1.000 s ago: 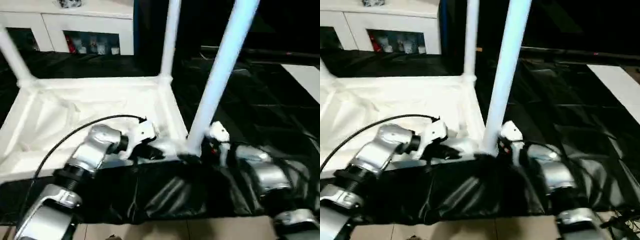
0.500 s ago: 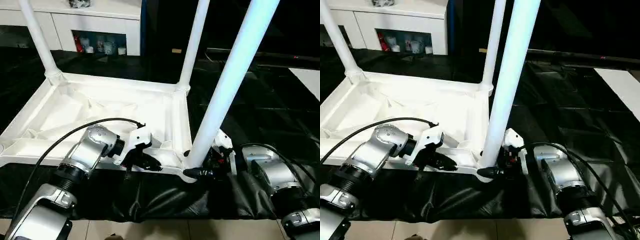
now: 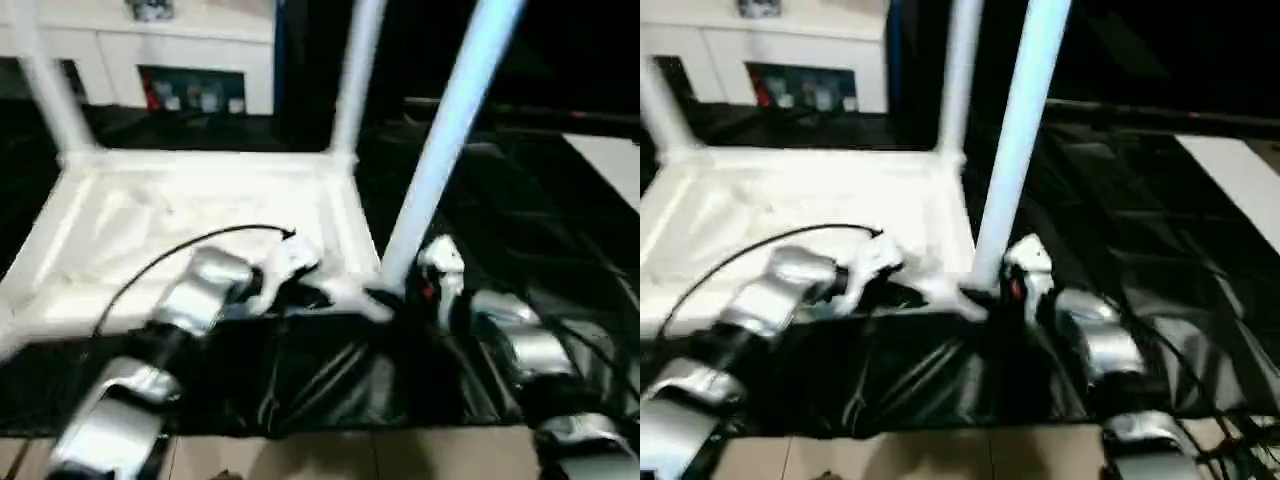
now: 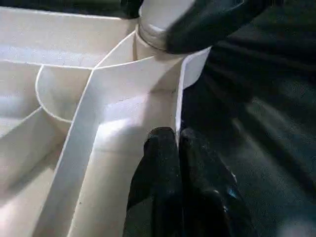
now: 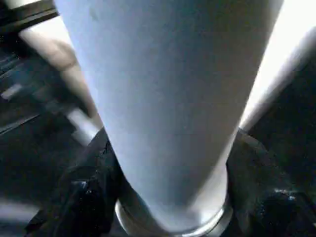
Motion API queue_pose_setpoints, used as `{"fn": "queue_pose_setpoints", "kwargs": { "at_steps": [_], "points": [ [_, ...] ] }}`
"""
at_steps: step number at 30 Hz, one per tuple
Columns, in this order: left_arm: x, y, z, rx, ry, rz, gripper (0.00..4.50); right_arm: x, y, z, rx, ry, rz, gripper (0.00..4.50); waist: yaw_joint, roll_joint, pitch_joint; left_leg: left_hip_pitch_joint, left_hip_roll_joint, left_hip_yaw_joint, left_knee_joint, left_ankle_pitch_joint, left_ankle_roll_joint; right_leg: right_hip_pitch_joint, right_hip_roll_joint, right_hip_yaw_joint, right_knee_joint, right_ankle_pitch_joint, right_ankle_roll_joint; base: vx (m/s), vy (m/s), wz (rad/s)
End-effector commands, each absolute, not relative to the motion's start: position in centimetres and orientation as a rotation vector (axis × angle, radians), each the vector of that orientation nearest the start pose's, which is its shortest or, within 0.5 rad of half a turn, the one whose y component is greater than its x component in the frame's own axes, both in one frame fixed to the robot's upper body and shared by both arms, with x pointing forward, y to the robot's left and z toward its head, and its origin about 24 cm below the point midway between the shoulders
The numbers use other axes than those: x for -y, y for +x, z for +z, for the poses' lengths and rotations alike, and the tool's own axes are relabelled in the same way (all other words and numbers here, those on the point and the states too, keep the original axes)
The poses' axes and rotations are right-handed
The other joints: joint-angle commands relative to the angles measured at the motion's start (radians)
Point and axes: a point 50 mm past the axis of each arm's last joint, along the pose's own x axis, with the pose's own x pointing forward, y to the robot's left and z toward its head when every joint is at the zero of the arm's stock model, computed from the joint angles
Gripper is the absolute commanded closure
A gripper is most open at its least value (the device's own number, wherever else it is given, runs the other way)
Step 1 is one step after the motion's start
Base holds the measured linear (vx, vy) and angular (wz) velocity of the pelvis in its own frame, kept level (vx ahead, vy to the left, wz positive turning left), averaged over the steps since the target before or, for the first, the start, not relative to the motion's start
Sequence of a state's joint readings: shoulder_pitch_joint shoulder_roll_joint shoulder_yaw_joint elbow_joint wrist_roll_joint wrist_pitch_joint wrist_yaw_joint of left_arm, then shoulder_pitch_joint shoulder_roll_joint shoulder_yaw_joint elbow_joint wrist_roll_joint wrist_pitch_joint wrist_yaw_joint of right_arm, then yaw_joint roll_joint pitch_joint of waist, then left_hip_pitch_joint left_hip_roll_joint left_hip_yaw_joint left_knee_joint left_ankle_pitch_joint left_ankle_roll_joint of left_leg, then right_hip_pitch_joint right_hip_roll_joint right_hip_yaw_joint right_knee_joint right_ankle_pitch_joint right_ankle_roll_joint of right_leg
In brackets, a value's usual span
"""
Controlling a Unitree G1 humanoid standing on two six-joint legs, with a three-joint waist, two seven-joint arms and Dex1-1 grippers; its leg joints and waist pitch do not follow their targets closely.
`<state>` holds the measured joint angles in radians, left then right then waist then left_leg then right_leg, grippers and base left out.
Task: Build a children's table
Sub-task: Rotate leg to tighten
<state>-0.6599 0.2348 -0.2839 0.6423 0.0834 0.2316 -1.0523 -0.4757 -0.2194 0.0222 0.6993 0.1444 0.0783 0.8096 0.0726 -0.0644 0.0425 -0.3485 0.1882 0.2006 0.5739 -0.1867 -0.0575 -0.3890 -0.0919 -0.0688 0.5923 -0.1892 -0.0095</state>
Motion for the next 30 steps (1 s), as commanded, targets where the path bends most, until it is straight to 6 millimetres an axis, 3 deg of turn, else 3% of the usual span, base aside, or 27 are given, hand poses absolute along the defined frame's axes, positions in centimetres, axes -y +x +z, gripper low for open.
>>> {"fn": "queue_pose_setpoints", "kwargs": {
  "at_steps": [1, 5, 7, 8, 11, 12, 17, 21, 22, 23, 24, 25, 26, 30],
  "points": [
    [-6.5, 33.3, 5.7, -0.418, 0.334, -1.183, 4.5, 11.7, 31.4, 0.0, -0.402, 0.036, 0.772, 1.87, -0.005, 0.008, -0.043, 0.014, 0.052, -0.036, -0.08, -0.351, -0.03, 0.019, -0.071, 0.045, -0.095, -0.469, -0.14, 0.0, 0.0, 0.0],
    [-5.1, 33.2, 5.7, -0.404, 0.32, -1.163, 4.5, 10.5, 31.8, 0.0, -0.384, 0.043, 0.701, 1.87, -0.01, 0.011, -0.044, 0.011, 0.05, -0.034, -0.079, -0.346, -0.017, 0.019, -0.07, 0.046, -0.095, -0.438, -0.146, 0.0, 0.0, 0.0],
    [-4.3, 32.9, 5.6, -0.395, 0.328, -1.186, 4.5, 9.5, 31.9, 0.4, -0.336, 0.054, 0.713, 1.31, -0.011, 0.008, -0.046, 0.008, 0.05, -0.032, -0.078, -0.333, -0.013, 0.019, -0.07, 0.047, -0.094, -0.413, -0.149, 0.0, 0.0, 0.0],
    [-4.2, 32.8, 5.6, -0.392, 0.331, -1.198, 4.5, 9.4, 32.0, 0.6, -0.32, 0.05, 0.715, 1.17, -0.011, 0.012, -0.046, 0.006, 0.05, -0.032, -0.08, -0.319, -0.008, 0.022, -0.068, 0.047, -0.091, -0.383, -0.155, 0.0, 0.0, 0.0],
    [-4.8, 32.6, 5.6, -0.388, 0.343, -1.237, 4.5, 10.1, 32.2, 1.1, -0.305, 0.058, 0.74, 1.1, -0.01, 0.013, -0.049, 0.002, 0.051, -0.029, -0.079, -0.28, 0.005, 0.027, -0.065, 0.048, -0.079, -0.283, -0.182, 0.0, 0.0, 0.0],
    [-5.0, 32.5, 5.6, -0.388, 0.349, -1.248, 4.5, 10.3, 32.2, 1.2, -0.302, 0.057, 0.749, 0.89, -0.011, 0.013, -0.049, 0.002, 0.05, -0.028, -0.078, -0.274, 0.011, 0.029, -0.064, 0.047, -0.076, -0.262, -0.191, 0.0, 0.0, 0.0],
    [-5.4, 32.4, 5.6, -0.394, 0.351, -1.269, 4.5, 10.8, 32.2, 1.4, -0.302, 0.035, 0.779, 0.71, -0.01, 0.014, -0.051, 0.002, 0.051, -0.025, -0.074, -0.236, 0.024, 0.033, -0.064, 0.048, -0.067, -0.188, -0.22, 0.0, 0.0, 0.0],
    [-5.4, 32.4, 5.6, -0.394, 0.351, -1.269, 4.5, 10.8, 32.2, 1.4, -0.302, 0.035, 0.779, 0.71, -0.01, 0.015, -0.049, 0.002, 0.052, -0.024, -0.075, -0.239, 0.025, 0.034, -0.064, 0.048, -0.068, -0.191, -0.228, 0.0, 0.0, 0.0],
    [-6.8, 31.9, 5.7, -0.406, 0.347, -1.373, 4.5, 12.2, 31.4, 1.8, -0.315, -0.035, 0.972, 0.71, -0.01, 0.014, -0.049, 0.003, 0.052, -0.025, -0.075, -0.249, 0.024, 0.034, -0.064, 0.048, -0.07, -0.207, -0.224, 0.0, 0.0, 0.0],
    [-7.2, 31.7, 5.7, -0.414, 0.349, -1.398, 4.5, 12.5, 31.1, 1.9, -0.323, -0.052, 1.031, 0.71, -0.008, 0.011, -0.052, 0.002, 0.05, -0.026, -0.072, -0.253, 0.033, 0.04, -0.063, 0.044, -0.069, -0.211, -0.223, 0.0, 0.0, 0.0],
    [-8.4, 31.4, 5.7, -0.437, 0.353, -1.47, 4.5, 13.6, 30.0, 2.1, -0.355, -0.099, 1.212, 0.71, -0.005, 0.011, -0.054, -0.004, 0.05, -0.024, -0.067, -0.233, 0.057, 0.043, -0.062, 0.047, -0.066, -0.174, -0.225, 0.0, 0.0, 0.0],
    [-8.5, 31.4, 5.8, -0.44, 0.353, -1.475, 4.5, 13.7, 29.9, 2.1, -0.359, -0.103, 1.228, 0.71, -0.007, 0.011, -0.052, -0.008, 0.051, -0.022, -0.065, -0.204, 0.08, 0.043, -0.061, 0.049, -0.059, -0.119, -0.237, 0.0, 0.0, 0.0],
    [-9.2, 31.4, 5.8, -0.455, 0.357, -1.491, 4.5, 14.1, 29.3, 2.2, -0.378, -0.116, 1.316, 0.71, -0.004, 0.012, -0.053, -0.003, 0.052, -0.021, -0.064, -0.195, 0.092, 0.039, -0.061, 0.047, -0.058, -0.102, -0.252, 0.0, 0.0, 0.0],
    [-10.0, 31.5, 5.7, -0.476, 0.383, -1.492, 4.5, 14.3, 29.0, 2.2, -0.392, -0.14, 1.361, 0.88, 0.012, 0.015, -0.051, 0.001, 0.06, -0.018, -0.065, -0.176, 0.076, 0.037, -0.063, 0.045, -0.053, -0.111, -0.268, 0.0, 0.0, 0.0]
  ]
}}
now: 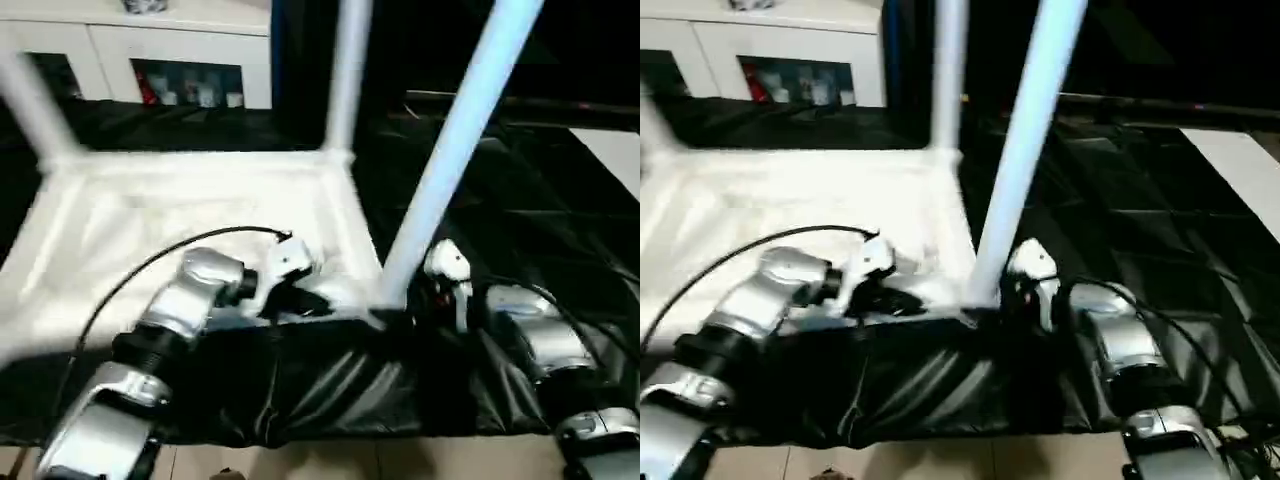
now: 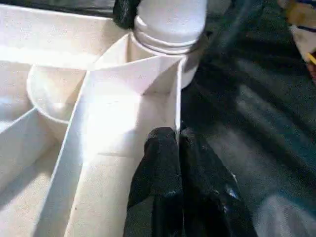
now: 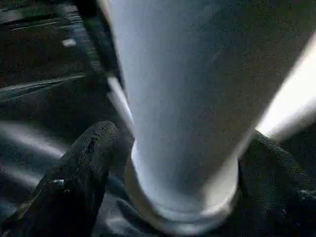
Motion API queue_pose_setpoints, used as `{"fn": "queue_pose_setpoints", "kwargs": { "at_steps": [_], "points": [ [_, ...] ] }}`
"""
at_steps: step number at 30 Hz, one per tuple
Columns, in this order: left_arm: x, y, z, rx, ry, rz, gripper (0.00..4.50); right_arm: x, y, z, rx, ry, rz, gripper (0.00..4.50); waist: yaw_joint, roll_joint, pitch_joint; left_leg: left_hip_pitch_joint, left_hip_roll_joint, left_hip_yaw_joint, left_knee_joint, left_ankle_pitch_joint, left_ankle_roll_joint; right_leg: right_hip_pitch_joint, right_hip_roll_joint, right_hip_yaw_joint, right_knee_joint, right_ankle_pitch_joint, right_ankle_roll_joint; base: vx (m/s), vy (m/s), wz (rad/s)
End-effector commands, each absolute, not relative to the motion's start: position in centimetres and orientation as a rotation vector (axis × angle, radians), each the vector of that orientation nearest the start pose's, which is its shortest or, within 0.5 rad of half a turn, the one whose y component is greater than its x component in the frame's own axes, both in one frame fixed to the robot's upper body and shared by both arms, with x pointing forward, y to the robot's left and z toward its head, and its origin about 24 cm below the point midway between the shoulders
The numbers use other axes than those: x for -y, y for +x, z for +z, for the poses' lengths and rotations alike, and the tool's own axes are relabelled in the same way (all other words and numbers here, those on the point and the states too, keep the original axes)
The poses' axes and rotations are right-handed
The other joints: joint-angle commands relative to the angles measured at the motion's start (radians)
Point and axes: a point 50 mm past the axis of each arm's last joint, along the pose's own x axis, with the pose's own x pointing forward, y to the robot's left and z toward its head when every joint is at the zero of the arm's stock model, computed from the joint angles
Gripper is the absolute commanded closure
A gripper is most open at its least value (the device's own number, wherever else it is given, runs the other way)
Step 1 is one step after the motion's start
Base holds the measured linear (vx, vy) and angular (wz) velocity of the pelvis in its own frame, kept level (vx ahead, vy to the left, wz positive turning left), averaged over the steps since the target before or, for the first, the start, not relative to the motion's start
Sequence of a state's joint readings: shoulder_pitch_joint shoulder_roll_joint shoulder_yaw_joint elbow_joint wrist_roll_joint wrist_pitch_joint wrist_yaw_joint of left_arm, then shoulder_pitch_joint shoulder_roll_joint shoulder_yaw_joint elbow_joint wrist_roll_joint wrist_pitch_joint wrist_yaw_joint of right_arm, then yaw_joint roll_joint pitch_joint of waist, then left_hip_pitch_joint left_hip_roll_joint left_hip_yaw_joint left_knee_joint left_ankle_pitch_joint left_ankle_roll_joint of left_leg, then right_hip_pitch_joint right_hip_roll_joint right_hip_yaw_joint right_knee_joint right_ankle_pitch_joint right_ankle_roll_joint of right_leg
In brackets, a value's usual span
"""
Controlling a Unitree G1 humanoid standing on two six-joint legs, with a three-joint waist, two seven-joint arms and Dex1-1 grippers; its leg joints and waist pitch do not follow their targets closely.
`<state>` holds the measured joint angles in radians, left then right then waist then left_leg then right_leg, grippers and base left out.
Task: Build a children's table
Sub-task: Rotate leg to tighten
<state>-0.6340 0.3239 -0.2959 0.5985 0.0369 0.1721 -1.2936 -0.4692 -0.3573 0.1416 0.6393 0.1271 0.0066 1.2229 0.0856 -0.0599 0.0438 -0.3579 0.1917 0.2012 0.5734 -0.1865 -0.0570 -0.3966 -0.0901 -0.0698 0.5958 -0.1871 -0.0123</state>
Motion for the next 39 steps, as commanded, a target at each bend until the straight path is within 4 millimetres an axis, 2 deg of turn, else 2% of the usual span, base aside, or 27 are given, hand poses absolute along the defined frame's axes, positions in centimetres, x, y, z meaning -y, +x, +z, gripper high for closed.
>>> {"fn": "queue_pose_setpoints", "kwargs": {
  "at_steps": [1, 3, 4, 5, 8, 10, 12, 14, 15, 19, 21, 22, 23, 26, 28, 29, 31, 32, 34, 39],
  "points": [
    [-10.1, 31.4, 5.8, -0.479, 0.381, -1.494, 4.5, 14.3, 29.0, 2.1, -0.393, -0.14, 1.358, 0.97, 0.003, 0.009, -0.052, 0.012, 0.057, -0.018, -0.065, -0.183, 0.064, 0.044, -0.064, 0.046, -0.055, -0.121, -0.267, 0.0, 0.0, 0.0],
    [-10.2, 31.4, 5.8, -0.48, 0.376, -1.504, 4.5, 14.2, 29.0, 2.2, -0.395, -0.134, 1.373, 1.16, 0.005, 0.007, -0.053, 0.013, 0.055, -0.017, -0.066, -0.19, 0.049, 0.045, -0.065, 0.047, -0.055, -0.131, -0.265, 0.0, 0.0, 0.0],
    [-10.2, 31.4, 5.8, -0.48, 0.376, -1.504, 4.5, 14.2, 29.0, 2.2, -0.395, -0.134, 1.373, 1.16, 0.005, 0.007, -0.053, 0.012, 0.054, -0.017, -0.066, -0.19, 0.048, 0.045, -0.065, 0.047, -0.055, -0.131, -0.264, 0.0, 0.0, 0.0],
    [-10.2, 31.2, 5.8, -0.482, 0.376, -1.518, 4.5, 14.0, 28.8, 2.2, -0.396, -0.13, 1.392, 1.39, 0.006, 0.008, -0.053, 0.013, 0.054, -0.017, -0.066, -0.189, 0.047, 0.045, -0.065, 0.047, -0.055, -0.132, -0.262, 0.0, 0.0, 0.0],
    [-10.3, 31.1, 5.8, -0.483, 0.379, -1.531, 4.5, 13.9, 28.6, 2.1, -0.399, -0.125, 1.412, 1.49, 0.007, 0.007, -0.055, 0.011, 0.053, -0.016, -0.063, -0.169, 0.052, 0.046, -0.064, 0.047, -0.052, -0.104, -0.264, 0.0, 0.0, 0.0],
    [-10.4, 31.1, 5.8, -0.482, 0.381, -1.532, 4.5, 13.8, 28.5, 1.9, -0.402, -0.118, 1.413, 1.76, 0.008, 0.008, -0.056, 0.01, 0.053, -0.016, -0.062, -0.162, 0.054, 0.047, -0.064, 0.046, -0.05, -0.091, -0.267, 0.0, 0.0, 0.0],
    [-10.4, 31.1, 5.7, -0.48, 0.383, -1.527, 4.5, 13.7, 28.4, 1.8, -0.402, -0.117, 1.414, 1.78, 0.008, 0.01, -0.056, 0.012, 0.053, -0.016, -0.062, -0.164, 0.054, 0.046, -0.064, 0.046, -0.051, -0.09, -0.27, 0.0, 0.0, 0.0],
    [-10.3, 31.2, 5.7, -0.476, 0.384, -1.509, 4.5, 13.6, 28.3, 1.7, -0.398, -0.108, 1.402, 1.8, 0.008, 0.009, -0.055, 0.011, 0.052, -0.016, -0.063, -0.172, 0.052, 0.047, -0.064, 0.046, -0.052, -0.099, -0.269, 0.0, 0.0, 0.0],
    [-10.2, 31.2, 5.6, -0.472, 0.38, -1.491, 4.5, 13.6, 28.3, 1.5, -0.396, -0.1, 1.378, 1.85, 0.009, 0.012, -0.054, 0.011, 0.053, -0.017, -0.064, -0.18, 0.049, 0.047, -0.064, 0.046, -0.054, -0.111, -0.266, 0.0, 0.0, 0.0],
    [-9.7, 31.9, 5.6, -0.446, 0.357, -1.374, 4.5, 13.3, 28.8, 1.1, -0.375, -0.08, 1.241, 1.86, 0.004, 0.01, -0.049, 0.016, 0.051, -0.021, -0.071, -0.249, 0.023, 0.041, -0.067, 0.047, -0.068, -0.223, -0.239, 0.0, 0.0, 0.0],
    [-9.0, 32.3, 5.5, -0.429, 0.344, -1.295, 4.5, 13.1, 29.6, 0.7, -0.366, -0.046, 1.089, 1.86, -0.003, 0.007, -0.046, 0.019, 0.051, -0.026, -0.075, -0.298, 0.0, 0.038, -0.071, 0.049, -0.081, -0.34, -0.202, 0.0, 0.0, 0.0],
    [-8.5, 32.4, 5.4, -0.427, 0.33, -1.263, 4.5, 12.9, 29.9, 0.4, -0.367, -0.025, 1.014, 1.86, -0.006, 0.009, -0.043, 0.021, 0.052, -0.028, -0.078, -0.311, -0.012, 0.032, -0.071, 0.05, -0.085, -0.371, -0.19, -0.056, 0.008, -0.03],
    [-7.8, 32.5, 5.3, -0.425, 0.323, -1.229, 4.5, 12.6, 30.3, 0.1, -0.369, 0.001, 0.924, 1.86, -0.01, 0.006, -0.044, 0.019, 0.05, -0.03, -0.078, -0.323, -0.019, 0.034, -0.071, 0.048, -0.087, -0.4, -0.178, 0.0, 0.0, 0.0],
    [-6.9, 32.5, 5.1, -0.425, 0.326, -1.202, 4.5, 12.0, 30.7, -0.2, -0.378, 0.031, 0.823, 1.86, -0.015, 0.007, -0.044, 0.02, 0.049, -0.033, -0.08, -0.33, -0.02, 0.031, -0.071, 0.048, -0.093, -0.425, -0.159, 0.0, 0.0, 0.0],
    [-5.6, 32.3, 4.9, -0.424, 0.314, -1.196, 4.5, 11.2, 31.2, -0.5, -0.389, 0.047, 0.73, 1.86, -0.024, 0.008, -0.044, 0.019, 0.048, -0.031, -0.079, -0.334, -0.021, 0.026, -0.069, 0.049, -0.094, -0.415, -0.16, 0.0, 0.0, 0.0],
    [-4.6, 32.1, 4.9, -0.425, 0.306, -1.2, 4.5, 10.2, 31.5, -0.5, -0.388, 0.062, 0.697, 1.86, -0.025, 0.008, -0.044, 0.019, 0.046, -0.032, -0.078, -0.339, -0.018, 0.027, -0.069, 0.048, -0.096, -0.424, -0.156, 0.0, 0.0, 0.0],
    [-3.9, 31.9, 4.8, -0.427, 0.314, -1.211, 4.5, 9.2, 31.6, -0.1, -0.364, 0.068, 0.726, 1.86, -0.027, 0.008, -0.044, 0.019, 0.046, -0.032, -0.078, -0.348, -0.013, 0.025, -0.069, 0.047, -0.099, -0.444, -0.147, 0.0, 0.0, 0.0],
    [-3.9, 31.8, 4.8, -0.427, 0.315, -1.213, 4.5, 9.0, 31.6, 0.0, -0.359, 0.064, 0.729, 1.51, -0.026, 0.008, -0.044, 0.018, 0.045, -0.032, -0.078, -0.346, -0.012, 0.026, -0.069, 0.047, -0.099, -0.442, -0.144, 0.0, 0.0, 0.0],
    [-3.7, 31.8, 4.8, -0.427, 0.315, -1.214, 4.5, 8.7, 31.8, 0.4, -0.34, 0.044, 0.744, 1.16, -0.027, 0.008, -0.044, 0.014, 0.046, -0.033, -0.08, -0.343, -0.006, 0.027, -0.068, 0.048, -0.097, -0.426, -0.14, 0.0, 0.0, 0.0],
    [-5.2, 32.0, 5.0, -0.422, 0.33, -1.238, 4.5, 9.8, 31.9, 0.8, -0.324, 0.004, 0.776, 0.81, -0.026, 0.006, -0.045, 0.015, 0.047, -0.031, -0.08, -0.331, 0.001, 0.027, -0.068, 0.049, -0.095, -0.389, -0.15, 0.0, 0.0, 0.0]
  ]
}}
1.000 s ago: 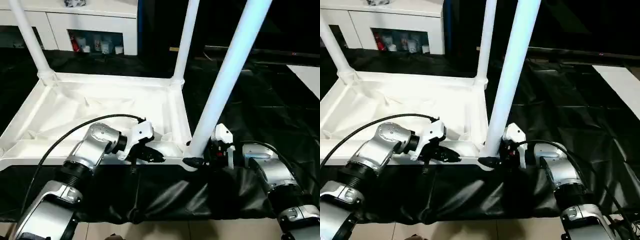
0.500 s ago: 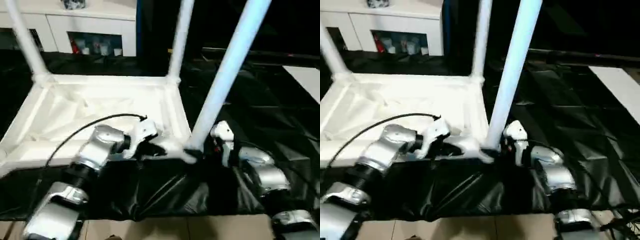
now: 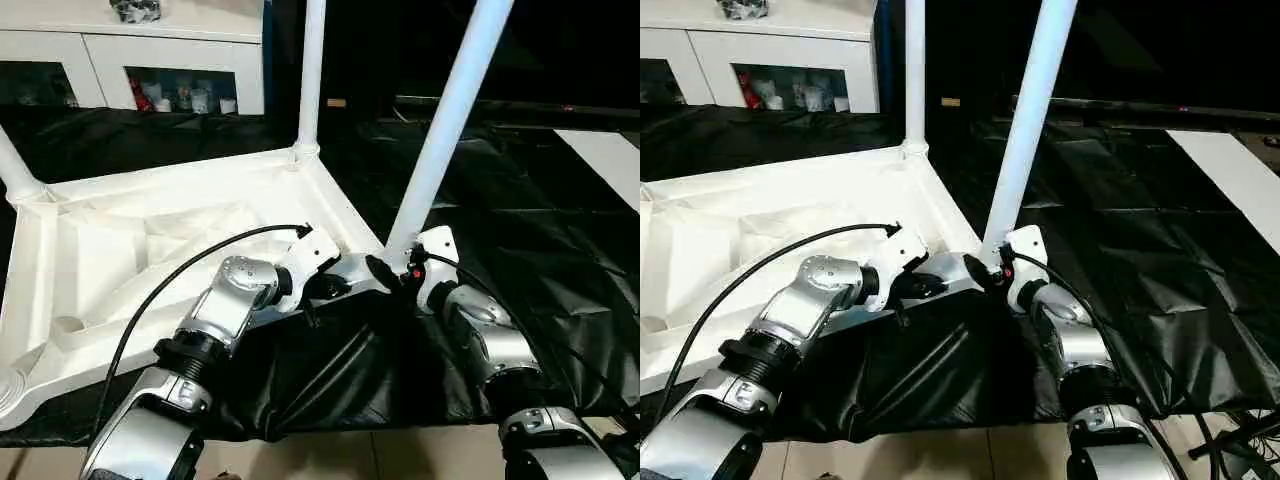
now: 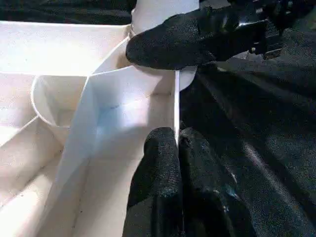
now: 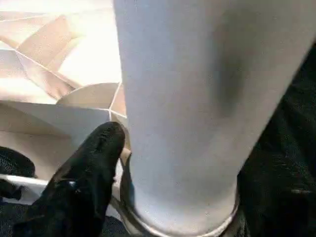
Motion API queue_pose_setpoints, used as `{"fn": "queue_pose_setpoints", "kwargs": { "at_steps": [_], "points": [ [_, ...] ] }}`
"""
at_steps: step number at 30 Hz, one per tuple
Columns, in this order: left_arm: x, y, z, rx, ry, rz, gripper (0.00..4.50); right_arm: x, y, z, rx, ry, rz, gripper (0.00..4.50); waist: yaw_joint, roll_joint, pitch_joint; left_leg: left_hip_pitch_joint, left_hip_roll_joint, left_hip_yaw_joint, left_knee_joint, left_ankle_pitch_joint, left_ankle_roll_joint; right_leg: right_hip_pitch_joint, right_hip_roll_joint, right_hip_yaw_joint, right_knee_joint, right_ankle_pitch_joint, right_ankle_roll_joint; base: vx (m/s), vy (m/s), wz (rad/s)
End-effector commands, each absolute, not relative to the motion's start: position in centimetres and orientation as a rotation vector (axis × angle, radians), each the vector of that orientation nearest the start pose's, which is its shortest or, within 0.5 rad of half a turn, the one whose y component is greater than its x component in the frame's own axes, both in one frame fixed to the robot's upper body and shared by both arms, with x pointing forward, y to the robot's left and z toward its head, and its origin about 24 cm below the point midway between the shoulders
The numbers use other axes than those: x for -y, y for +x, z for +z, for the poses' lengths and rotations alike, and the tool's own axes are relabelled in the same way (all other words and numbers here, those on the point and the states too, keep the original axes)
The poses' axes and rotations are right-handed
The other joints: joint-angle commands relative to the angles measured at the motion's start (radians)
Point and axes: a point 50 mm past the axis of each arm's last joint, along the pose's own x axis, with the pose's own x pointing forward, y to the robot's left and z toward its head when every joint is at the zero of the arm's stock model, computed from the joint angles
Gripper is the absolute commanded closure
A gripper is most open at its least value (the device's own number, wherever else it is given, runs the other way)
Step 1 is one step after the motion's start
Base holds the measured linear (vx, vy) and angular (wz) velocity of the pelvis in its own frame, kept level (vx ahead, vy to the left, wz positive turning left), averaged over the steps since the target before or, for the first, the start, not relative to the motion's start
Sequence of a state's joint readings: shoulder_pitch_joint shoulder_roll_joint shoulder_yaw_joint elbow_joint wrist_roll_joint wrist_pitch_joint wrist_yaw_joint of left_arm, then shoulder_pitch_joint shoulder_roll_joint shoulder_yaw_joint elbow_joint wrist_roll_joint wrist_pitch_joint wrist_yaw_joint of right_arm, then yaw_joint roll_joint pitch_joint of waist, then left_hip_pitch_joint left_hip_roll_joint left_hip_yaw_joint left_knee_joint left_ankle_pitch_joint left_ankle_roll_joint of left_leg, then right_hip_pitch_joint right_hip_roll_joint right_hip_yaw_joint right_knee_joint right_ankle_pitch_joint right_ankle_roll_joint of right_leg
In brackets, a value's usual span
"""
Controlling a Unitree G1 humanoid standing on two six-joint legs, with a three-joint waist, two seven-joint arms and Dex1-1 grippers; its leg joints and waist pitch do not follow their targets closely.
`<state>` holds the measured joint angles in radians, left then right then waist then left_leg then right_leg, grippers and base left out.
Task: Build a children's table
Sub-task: Rotate leg to tighten
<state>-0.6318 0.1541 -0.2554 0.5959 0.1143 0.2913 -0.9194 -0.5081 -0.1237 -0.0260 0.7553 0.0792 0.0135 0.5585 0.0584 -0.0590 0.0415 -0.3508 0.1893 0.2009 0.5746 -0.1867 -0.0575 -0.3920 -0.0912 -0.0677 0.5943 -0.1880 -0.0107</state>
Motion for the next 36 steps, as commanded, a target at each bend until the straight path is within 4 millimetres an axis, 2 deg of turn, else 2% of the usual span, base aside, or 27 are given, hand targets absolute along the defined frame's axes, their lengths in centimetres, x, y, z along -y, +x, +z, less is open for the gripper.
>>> {"fn": "queue_pose_setpoints", "kwargs": {
  "at_steps": [1, 3, 5, 6, 8, 11, 13, 15, 16, 18, 21, 27, 30, 32, 34, 35, 36],
  "points": [
    [-5.5, 32.0, 5.0, -0.425, 0.333, -1.247, 4.5, 10.1, 31.9, 0.9, -0.322, 0.006, 0.79, 0.73, 0.0, 0.005, -0.044, 0.005, 0.049, -0.031, -0.081, -0.325, 0.006, 0.025, -0.067, 0.047, -0.091, -0.375, -0.155, 0.0, 0.0, 0.0],
    [-6.3, 31.9, 5.1, -0.417, 0.344, -1.285, 4.5, 10.7, 31.8, 1.2, -0.316, 0.003, 0.85, 0.73, 0.0, 0.003, -0.046, 0.0, 0.049, -0.03, -0.08, -0.297, 0.017, 0.031, -0.065, 0.047, -0.085, -0.329, -0.164, 0.0, 0.0, 0.0],
    [-7.1, 31.9, 5.3, -0.43, 0.345, -1.325, 4.5, 11.1, 31.3, 1.4, -0.313, -0.028, 0.953, 0.73, 0.0, 0.002, -0.051, -0.002, 0.048, -0.028, -0.074, -0.254, 0.031, 0.036, -0.064, 0.047, -0.075, -0.254, -0.186, 0.0, 0.0, 0.0],
    [-7.3, 31.8, 5.3, -0.431, 0.348, -1.34, 4.5, 11.2, 31.2, 1.5, -0.313, -0.041, 0.984, 0.73, 0.003, 0.002, -0.052, -0.002, 0.049, -0.024, -0.071, -0.224, 0.047, 0.036, -0.064, 0.048, -0.07, -0.205, -0.202, 0.0, 0.0, 0.0],
    [-8.4, 31.5, 5.6, -0.452, 0.358, -1.43, 4.5, 11.9, 30.2, 1.6, -0.33, -0.08, 1.154, 0.73, 0.006, 0.001, -0.057, -0.002, 0.047, -0.02, -0.062, -0.151, 0.076, 0.041, -0.061, 0.047, -0.054, -0.081, -0.243, 0.0, 0.0, 0.0],
    [-9.2, 31.0, 5.9, -0.476, 0.356, -1.51, 4.5, 12.5, 29.3, 1.6, -0.359, -0.111, 1.289, 0.73, 0.009, 0.004, -0.055, 0.0, 0.049, -0.017, -0.06, -0.127, 0.113, 0.042, -0.06, 0.046, -0.046, -0.005, -0.281, 0.0, 0.0, 0.0],
    [-9.8, 30.9, 5.9, -0.499, 0.365, -1.544, 4.5, 13.0, 28.8, 1.7, -0.385, -0.12, 1.367, 0.73, 0.016, 0.006, -0.052, 0.001, 0.055, -0.016, -0.061, -0.133, 0.111, 0.043, -0.059, 0.043, -0.046, -0.022, -0.289, 0.0, 0.0, 0.0],
    [-10.4, 30.8, 5.8, -0.526, 0.381, -1.565, 4.5, 13.5, 28.1, 1.8, -0.429, -0.119, 1.465, 1.05, 0.024, 0.006, -0.051, 0.004, 0.057, -0.015, -0.063, -0.163, 0.093, 0.042, -0.059, 0.043, -0.049, -0.069, -0.287, 0.0, 0.0, 0.0],
    [-10.4, 30.8, 5.8, -0.526, 0.381, -1.565, 4.5, 13.5, 28.1, 1.8, -0.429, -0.119, 1.465, 1.05, 0.027, 0.006, -0.051, 0.004, 0.057, -0.014, -0.063, -0.171, 0.088, 0.042, -0.06, 0.044, -0.049, -0.081, -0.285, 0.0, 0.0, 0.0],
    [-10.6, 30.8, 5.8, -0.53, 0.384, -1.566, 4.5, 13.6, 27.8, 1.7, -0.444, -0.122, 1.496, 1.08, 0.034, 0.005, -0.048, 0.007, 0.058, -0.014, -0.066, -0.196, 0.067, 0.04, -0.062, 0.045, -0.054, -0.133, -0.272, 0.0, 0.0, 0.0],
    [-11.1, 30.8, 5.7, -0.543, 0.389, -1.572, 4.5, 13.9, 27.4, 1.7, -0.473, -0.136, 1.551, 1.43, 0.039, 0.002, -0.047, 0.007, 0.057, -0.016, -0.068, -0.212, 0.049, 0.038, -0.064, 0.047, -0.059, -0.187, -0.251, 0.0, 0.0, 0.0],
    [-11.5, 31.0, 5.8, -0.54, 0.386, -1.547, 4.5, 13.2, 26.9, 1.6, -0.475, -0.105, 1.59, 1.82, 0.043, -0.001, -0.05, 0.005, 0.056, -0.017, -0.067, -0.191, 0.043, 0.038, -0.064, 0.047, -0.057, -0.186, -0.237, 0.0, 0.0, 0.0],
    [-11.3, 31.0, 5.8, -0.522, 0.376, -1.531, 4.5, 12.9, 26.9, 1.5, -0.46, -0.087, 1.563, 1.87, 0.044, -0.001, -0.05, 0.005, 0.055, -0.017, -0.066, -0.184, 0.045, 0.038, -0.064, 0.046, -0.056, -0.171, -0.241, 0.0, 0.0, 0.0],
    [-10.9, 31.4, 5.7, -0.497, 0.364, -1.448, 4.5, 12.6, 27.9, 1.3, -0.418, -0.055, 1.409, 1.87, 0.044, -0.002, -0.049, 0.004, 0.055, -0.017, -0.067, -0.191, 0.043, 0.037, -0.064, 0.046, -0.057, -0.184, -0.238, 0.0, 0.0, 0.0],
    [-10.7, 31.6, 5.7, -0.489, 0.361, -1.415, 4.5, 12.6, 28.3, 1.1, -0.408, -0.046, 1.342, 1.88, 0.036, -0.001, -0.044, 0.012, 0.053, -0.021, -0.074, -0.263, 0.013, 0.029, -0.068, 0.047, -0.072, -0.302, -0.214, 0.0, 0.0, 0.0],
    [-10.5, 31.9, 5.6, -0.479, 0.357, -1.373, 4.5, 12.4, 28.9, 0.9, -0.394, -0.038, 1.246, 1.88, 0.034, -0.003, -0.043, 0.012, 0.052, -0.024, -0.075, -0.28, 0.006, 0.029, -0.07, 0.047, -0.076, -0.339, -0.202, 0.0, 0.0, 0.0],
    [-10.2, 32.0, 5.6, -0.472, 0.352, -1.343, 4.5, 12.3, 29.3, 0.7, -0.391, -0.023, 1.164, 1.89, 0.023, -0.004, -0.043, 0.011, 0.052, -0.028, -0.077, -0.303, -0.013, 0.026, -0.071, 0.047, -0.082, -0.403, -0.178, 0.0, 0.0, 0.0]
  ]
}}
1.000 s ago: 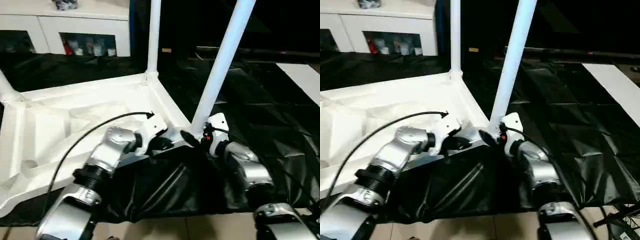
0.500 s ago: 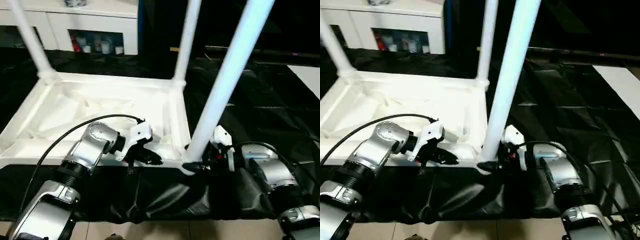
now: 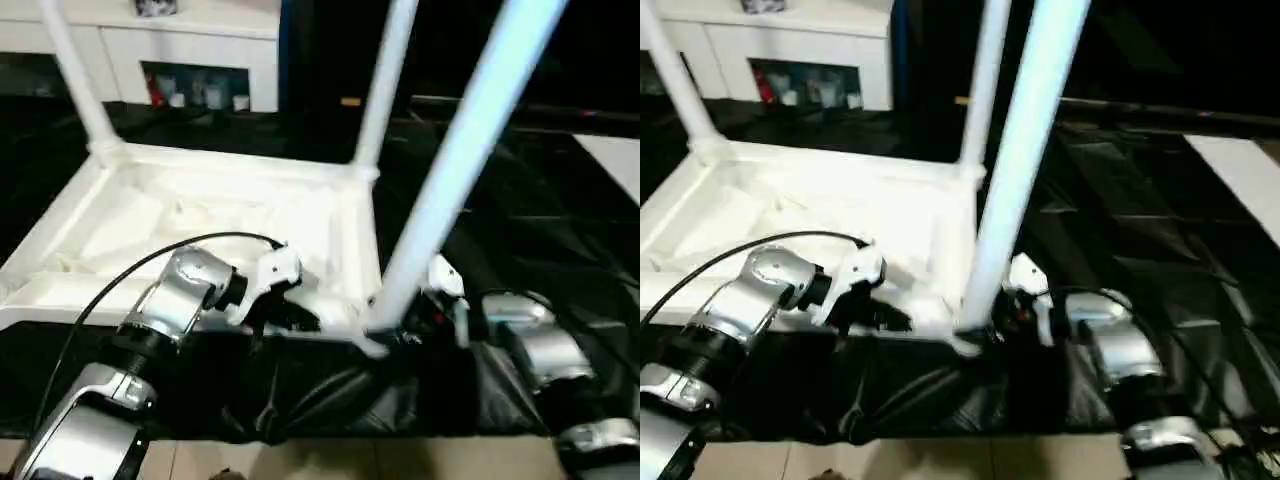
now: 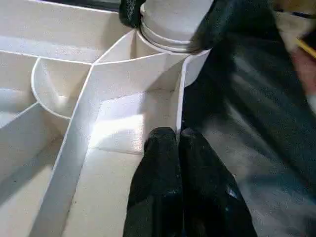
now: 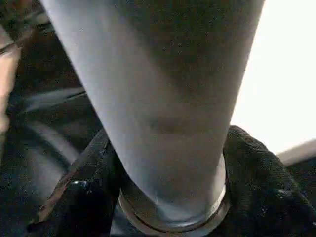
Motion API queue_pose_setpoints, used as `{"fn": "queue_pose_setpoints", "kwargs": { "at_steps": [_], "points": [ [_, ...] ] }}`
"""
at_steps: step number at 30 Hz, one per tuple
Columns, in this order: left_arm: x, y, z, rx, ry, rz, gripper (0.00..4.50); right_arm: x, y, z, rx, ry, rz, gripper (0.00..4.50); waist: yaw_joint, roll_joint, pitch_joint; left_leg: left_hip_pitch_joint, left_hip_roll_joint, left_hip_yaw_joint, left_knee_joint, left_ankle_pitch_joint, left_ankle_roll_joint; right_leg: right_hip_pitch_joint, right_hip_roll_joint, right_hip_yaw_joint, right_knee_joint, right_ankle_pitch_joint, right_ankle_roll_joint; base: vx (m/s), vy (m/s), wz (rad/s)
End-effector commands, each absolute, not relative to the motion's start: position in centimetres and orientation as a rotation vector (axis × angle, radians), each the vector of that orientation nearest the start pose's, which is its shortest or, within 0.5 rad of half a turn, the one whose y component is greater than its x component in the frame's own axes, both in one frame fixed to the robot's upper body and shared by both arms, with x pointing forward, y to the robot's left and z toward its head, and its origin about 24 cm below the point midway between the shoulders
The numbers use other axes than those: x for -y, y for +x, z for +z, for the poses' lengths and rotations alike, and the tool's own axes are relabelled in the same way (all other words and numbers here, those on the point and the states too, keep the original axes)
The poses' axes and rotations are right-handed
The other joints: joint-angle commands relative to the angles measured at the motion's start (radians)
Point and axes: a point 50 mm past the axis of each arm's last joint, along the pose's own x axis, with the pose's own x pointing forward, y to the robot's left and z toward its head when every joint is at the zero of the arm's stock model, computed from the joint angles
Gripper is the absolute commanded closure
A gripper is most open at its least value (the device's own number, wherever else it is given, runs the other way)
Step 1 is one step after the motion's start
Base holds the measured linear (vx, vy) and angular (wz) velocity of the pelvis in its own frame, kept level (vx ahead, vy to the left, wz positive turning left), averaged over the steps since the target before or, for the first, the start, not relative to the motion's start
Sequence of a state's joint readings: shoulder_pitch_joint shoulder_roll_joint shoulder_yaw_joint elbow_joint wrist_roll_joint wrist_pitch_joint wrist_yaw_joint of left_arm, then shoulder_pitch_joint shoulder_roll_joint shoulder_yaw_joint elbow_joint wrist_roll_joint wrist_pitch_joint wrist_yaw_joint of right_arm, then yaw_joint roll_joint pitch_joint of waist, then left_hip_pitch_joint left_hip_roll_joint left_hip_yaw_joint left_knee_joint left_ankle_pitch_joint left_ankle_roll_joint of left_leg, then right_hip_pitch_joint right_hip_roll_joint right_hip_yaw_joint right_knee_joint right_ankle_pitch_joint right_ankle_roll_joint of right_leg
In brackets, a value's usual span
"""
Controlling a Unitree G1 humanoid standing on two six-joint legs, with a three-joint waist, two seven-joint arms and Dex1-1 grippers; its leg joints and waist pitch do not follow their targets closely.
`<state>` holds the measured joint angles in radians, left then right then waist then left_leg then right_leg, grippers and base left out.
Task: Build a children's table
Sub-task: Rotate leg to tighten
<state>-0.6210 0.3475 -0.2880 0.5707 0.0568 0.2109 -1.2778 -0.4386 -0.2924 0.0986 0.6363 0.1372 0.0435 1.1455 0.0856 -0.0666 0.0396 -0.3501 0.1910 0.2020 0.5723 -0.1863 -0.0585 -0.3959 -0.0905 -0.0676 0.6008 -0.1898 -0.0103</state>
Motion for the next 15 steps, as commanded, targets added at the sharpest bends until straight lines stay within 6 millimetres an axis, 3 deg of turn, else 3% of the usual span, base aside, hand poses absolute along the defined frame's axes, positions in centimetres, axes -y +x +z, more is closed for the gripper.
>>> {"fn": "queue_pose_setpoints", "kwargs": {
  "at_steps": [1, 4, 7, 11, 12, 15],
  "points": [
    [-9.7, 32.1, 5.6, -0.463, 0.344, -1.31, 4.5, 12.0, 29.8, 0.4, -0.388, -0.011, 1.086, 1.89, -0.005, 0.006, -0.039, 0.01, 0.05, -0.033, -0.077, -0.312, -0.016, 0.031, -0.072, 0.045, -0.091, -0.423, -0.169, 0.0, 0.0, 0.0],
    [-8.0, 32.2, 5.4, -0.444, 0.321, -1.229, 4.5, 11.0, 30.7, -0.3, -0.401, 0.022, 0.875, 1.89, -0.023, 0.005, -0.039, 0.008, 0.048, -0.039, -0.081, -0.343, -0.037, 0.027, -0.073, 0.042, -0.099, -0.499, -0.133, 0.0, 0.0, 0.0],
    [-6.2, 31.9, 5.2, -0.435, 0.288, -1.188, 4.5, 9.7, 31.5, -0.6, -0.413, 0.046, 0.726, 1.89, -0.031, 0.007, -0.04, 0.011, 0.048, -0.038, -0.079, -0.354, -0.028, 0.021, -0.071, 0.043, -0.104, -0.486, -0.131, 0.0, 0.0, 0.0],
    [-5.2, 31.4, 4.9, -0.435, 0.284, -1.201, 4.5, 8.1, 31.5, -0.1, -0.367, 0.05, 0.759, 1.89, -0.03, 0.006, -0.041, 0.008, 0.047, -0.034, -0.078, -0.347, -0.009, 0.021, -0.068, 0.046, -0.103, -0.432, -0.141, 0.0, 0.0, 0.0],
    [-5.1, 31.3, 4.9, -0.435, 0.285, -1.201, 4.5, 7.9, 31.6, 0.1, -0.358, 0.058, 0.761, 1.19, -0.03, 0.006, -0.042, 0.005, 0.046, -0.033, -0.079, -0.33, -0.002, 0.024, -0.065, 0.046, -0.099, -0.395, -0.145, 0.0, 0.0, 0.0],
    [-5.6, 31.4, 4.9, -0.437, 0.299, -1.205, 4.5, 8.1, 31.7, 0.3, -0.35, 0.054, 0.781, 1.13, -0.029, 0.006, -0.043, 0.005, 0.046, -0.031, -0.078, -0.322, 0.002, 0.024, -0.066, 0.047, -0.096, -0.375, -0.154, 0.0, 0.0, 0.0]
  ]
}}
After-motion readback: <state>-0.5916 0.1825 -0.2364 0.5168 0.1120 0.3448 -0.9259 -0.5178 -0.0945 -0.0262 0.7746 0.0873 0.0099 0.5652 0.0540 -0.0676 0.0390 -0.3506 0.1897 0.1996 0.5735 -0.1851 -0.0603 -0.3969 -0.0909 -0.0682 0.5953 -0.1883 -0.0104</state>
